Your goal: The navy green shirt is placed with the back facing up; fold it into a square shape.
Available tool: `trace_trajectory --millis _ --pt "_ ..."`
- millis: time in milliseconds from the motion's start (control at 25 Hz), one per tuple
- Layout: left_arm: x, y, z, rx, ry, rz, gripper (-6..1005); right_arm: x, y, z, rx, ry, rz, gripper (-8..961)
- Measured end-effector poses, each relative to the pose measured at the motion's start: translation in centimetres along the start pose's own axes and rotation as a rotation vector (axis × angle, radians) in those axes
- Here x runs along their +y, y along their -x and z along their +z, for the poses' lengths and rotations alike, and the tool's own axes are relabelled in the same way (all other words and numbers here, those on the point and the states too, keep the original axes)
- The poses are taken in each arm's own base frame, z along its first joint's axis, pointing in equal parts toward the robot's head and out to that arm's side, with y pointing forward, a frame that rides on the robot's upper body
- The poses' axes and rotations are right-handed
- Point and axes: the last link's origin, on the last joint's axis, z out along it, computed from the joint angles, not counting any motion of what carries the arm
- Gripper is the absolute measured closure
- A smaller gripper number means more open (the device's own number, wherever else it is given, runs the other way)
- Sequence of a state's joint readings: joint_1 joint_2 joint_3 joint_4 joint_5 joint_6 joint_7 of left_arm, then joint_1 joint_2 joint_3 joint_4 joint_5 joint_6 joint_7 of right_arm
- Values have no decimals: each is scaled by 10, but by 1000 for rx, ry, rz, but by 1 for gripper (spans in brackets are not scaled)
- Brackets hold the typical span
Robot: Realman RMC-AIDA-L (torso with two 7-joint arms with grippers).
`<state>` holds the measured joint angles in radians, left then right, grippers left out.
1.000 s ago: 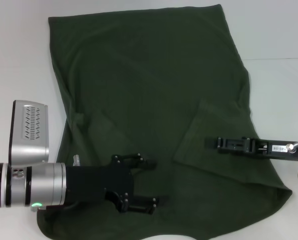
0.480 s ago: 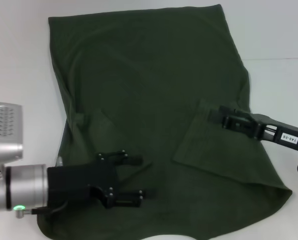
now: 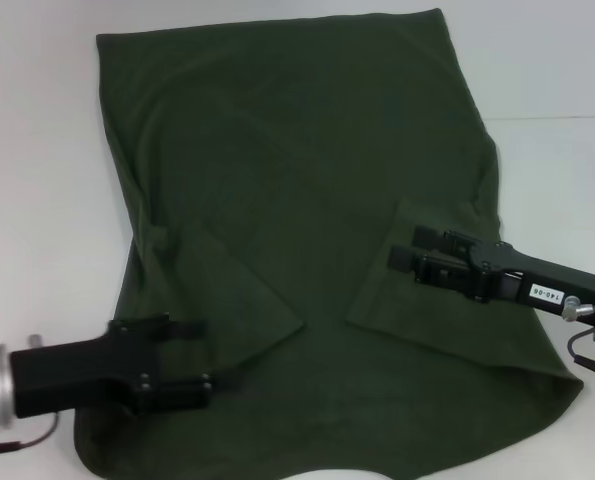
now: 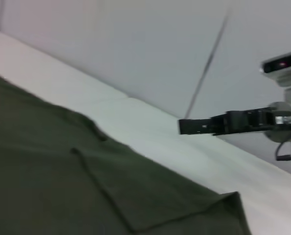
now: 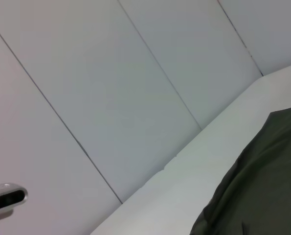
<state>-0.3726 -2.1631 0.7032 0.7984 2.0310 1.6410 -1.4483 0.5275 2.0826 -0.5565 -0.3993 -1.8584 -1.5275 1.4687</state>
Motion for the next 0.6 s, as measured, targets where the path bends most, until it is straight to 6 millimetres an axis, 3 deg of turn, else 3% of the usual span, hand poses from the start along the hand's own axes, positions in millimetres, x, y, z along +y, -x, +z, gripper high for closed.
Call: trace_trajectory --millis 600 --pt "-16 25 -69 -115 -253 -78 123 -1 -1 10 76 5 -27 9"
